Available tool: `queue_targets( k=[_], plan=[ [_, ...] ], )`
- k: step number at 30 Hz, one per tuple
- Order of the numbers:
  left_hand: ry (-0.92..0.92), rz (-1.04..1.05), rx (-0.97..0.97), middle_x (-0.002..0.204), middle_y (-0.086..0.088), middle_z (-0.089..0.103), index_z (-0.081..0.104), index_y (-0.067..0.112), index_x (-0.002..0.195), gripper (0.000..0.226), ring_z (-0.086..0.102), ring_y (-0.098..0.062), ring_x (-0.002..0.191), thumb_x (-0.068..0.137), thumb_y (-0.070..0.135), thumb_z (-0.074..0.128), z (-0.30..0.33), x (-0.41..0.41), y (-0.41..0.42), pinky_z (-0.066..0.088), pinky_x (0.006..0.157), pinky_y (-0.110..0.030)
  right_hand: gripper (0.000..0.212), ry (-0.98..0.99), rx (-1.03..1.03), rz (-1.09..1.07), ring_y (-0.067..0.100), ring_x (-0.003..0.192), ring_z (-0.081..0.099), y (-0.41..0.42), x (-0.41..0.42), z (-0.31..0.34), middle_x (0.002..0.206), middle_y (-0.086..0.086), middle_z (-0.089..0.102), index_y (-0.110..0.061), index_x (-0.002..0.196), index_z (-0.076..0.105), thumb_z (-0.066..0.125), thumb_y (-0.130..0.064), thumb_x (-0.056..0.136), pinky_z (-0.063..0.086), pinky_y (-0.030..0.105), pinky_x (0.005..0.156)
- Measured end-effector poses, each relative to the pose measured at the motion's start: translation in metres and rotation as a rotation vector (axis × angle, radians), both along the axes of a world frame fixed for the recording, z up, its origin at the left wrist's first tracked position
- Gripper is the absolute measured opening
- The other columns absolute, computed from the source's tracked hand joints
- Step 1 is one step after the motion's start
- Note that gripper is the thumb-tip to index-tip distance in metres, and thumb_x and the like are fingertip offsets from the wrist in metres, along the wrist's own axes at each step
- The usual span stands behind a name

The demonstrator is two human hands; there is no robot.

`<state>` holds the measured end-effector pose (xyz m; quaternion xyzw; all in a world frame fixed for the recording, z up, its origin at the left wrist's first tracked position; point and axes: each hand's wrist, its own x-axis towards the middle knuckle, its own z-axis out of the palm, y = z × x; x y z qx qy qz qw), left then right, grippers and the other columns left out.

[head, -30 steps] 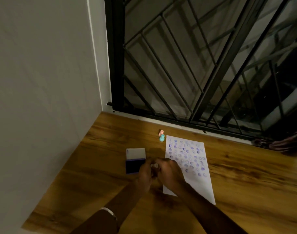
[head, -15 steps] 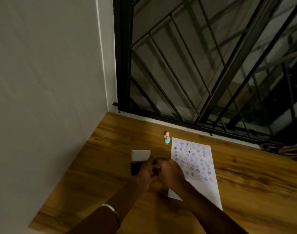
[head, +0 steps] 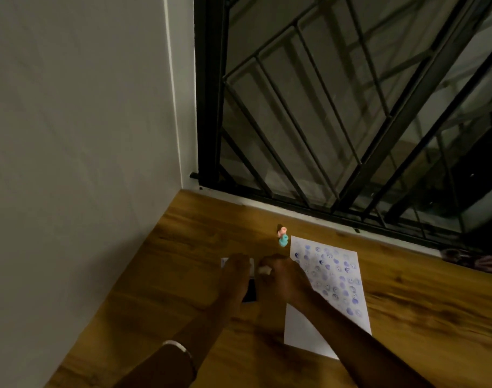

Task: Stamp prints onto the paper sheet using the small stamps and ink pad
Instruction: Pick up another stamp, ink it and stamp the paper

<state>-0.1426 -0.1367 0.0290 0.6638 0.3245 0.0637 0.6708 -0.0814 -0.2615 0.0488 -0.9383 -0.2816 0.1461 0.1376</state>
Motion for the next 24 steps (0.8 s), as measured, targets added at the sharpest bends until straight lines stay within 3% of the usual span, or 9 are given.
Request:
queue_targets(
  k=[3,6,10,12,16,19,24],
  plan=[
    [-0.050,0.036,0.285,0.099,-0.013,0.062,0.061,0.004,0.108,0.024,0.059,-0.022,0.089,0.101,0.020,0.044,-0.002,-0.003,0.018,0.045,0.079,-0.037,0.023,-0.041,-0.042,-0.032,0.025,0.106,0.062,0.005,0.017,0.006,0.118,0.007,0.064,-0.021,0.115,0.062,0.057,-0.021,0.092,0.054,0.036,0.090],
    [-0.007,-0.020,0.536,0.119,-0.014,0.059,0.056,0.003,0.123,0.031,0.058,-0.030,0.107,0.100,0.021,0.044,-0.008,-0.008,0.039,0.049,0.094,-0.046,0.025,-0.104,-0.049,-0.017,0.028,0.108,0.061,0.012,0.041,0.007,0.120,0.011,0.063,-0.015,0.117,0.060,0.054,-0.023,0.094,0.052,0.038,0.093],
    [0.071,-0.064,0.751,0.121,-0.013,0.057,0.058,0.009,0.118,0.033,0.058,-0.029,0.103,0.100,0.031,0.041,-0.031,-0.016,0.060,0.051,0.087,-0.038,0.023,-0.191,-0.045,0.012,0.025,0.110,0.058,0.018,0.077,0.005,0.119,0.009,0.064,-0.016,0.113,0.062,0.050,-0.024,0.095,0.047,0.037,0.098],
    [0.051,-0.088,0.817,0.119,-0.012,0.058,0.058,0.010,0.116,0.033,0.058,-0.028,0.102,0.099,0.034,0.043,-0.042,-0.019,0.063,0.048,0.082,-0.033,0.027,-0.222,-0.123,0.042,0.026,0.114,0.056,0.022,0.096,0.005,0.124,0.008,0.062,-0.018,0.119,0.060,0.053,-0.024,0.093,0.043,0.039,0.103],
    [0.084,-0.126,0.999,0.119,-0.006,0.059,0.056,0.019,0.116,0.045,0.057,-0.026,0.104,0.093,0.051,0.035,-0.054,-0.017,0.063,0.050,0.083,-0.039,0.031,-0.258,-0.229,0.045,0.026,0.111,0.058,0.034,0.125,0.006,0.121,0.008,0.064,-0.023,0.120,0.058,0.058,-0.025,0.089,0.047,0.040,0.099],
    [0.134,-0.167,1.080,0.124,-0.002,0.054,0.051,0.025,0.121,0.048,0.055,-0.023,0.108,0.092,0.058,0.032,-0.062,-0.014,0.066,0.049,0.085,-0.036,0.033,-0.248,-0.274,0.036,0.028,0.111,0.057,0.043,0.138,0.000,0.121,0.010,0.063,-0.020,0.123,0.057,0.057,-0.023,0.090,0.045,0.042,0.099],
    [0.169,-0.183,1.093,0.131,0.002,0.046,0.045,0.031,0.126,0.051,0.048,-0.020,0.116,0.091,0.064,0.030,-0.068,-0.012,0.066,0.048,0.091,-0.036,0.030,-0.190,-0.256,0.005,0.028,0.111,0.056,0.048,0.149,-0.015,0.121,0.010,0.062,-0.015,0.121,0.058,0.053,-0.020,0.091,0.042,0.042,0.100]
  ],
)
